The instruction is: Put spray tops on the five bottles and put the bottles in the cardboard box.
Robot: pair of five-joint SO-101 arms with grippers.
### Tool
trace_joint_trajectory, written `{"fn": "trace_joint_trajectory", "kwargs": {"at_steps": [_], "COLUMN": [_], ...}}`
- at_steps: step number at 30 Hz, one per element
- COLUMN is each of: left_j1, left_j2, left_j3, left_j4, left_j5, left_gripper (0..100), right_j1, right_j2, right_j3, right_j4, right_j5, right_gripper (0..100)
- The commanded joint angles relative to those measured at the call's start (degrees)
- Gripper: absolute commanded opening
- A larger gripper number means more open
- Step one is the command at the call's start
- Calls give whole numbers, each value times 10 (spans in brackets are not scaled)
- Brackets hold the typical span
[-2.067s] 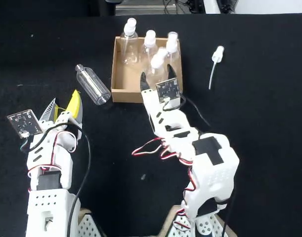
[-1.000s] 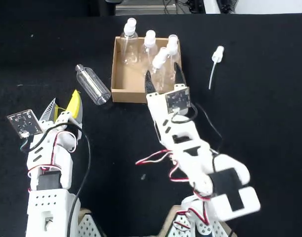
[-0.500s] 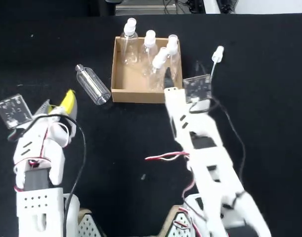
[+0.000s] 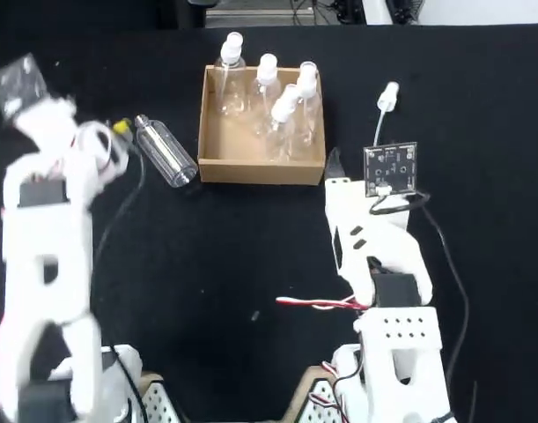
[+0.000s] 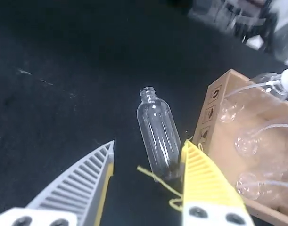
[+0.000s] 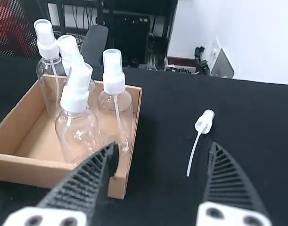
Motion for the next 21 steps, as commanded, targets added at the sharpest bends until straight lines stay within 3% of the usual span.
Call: {"fn": "trace_joint_trajectory", "kwargs": {"at_steps": [1, 11, 15, 21], "left_j1": [3, 25, 25, 33], "left_j2": [181, 534, 659, 810], "left_j3": [-234, -590, -718, -908], "left_j4": [67, 197, 236, 302], "left_j5": [1, 18, 51, 47], "left_gripper": [218, 220, 302, 305], "right_j1": [11, 7, 10, 10], "right_j2": [-23, -24, -24, -24], "right_j3": [11, 31, 34, 34], "right_j4": [-2, -2, -2, -2], "right_j5": [-1, 0, 1, 3], "right_gripper": [251, 251, 251, 251]}}
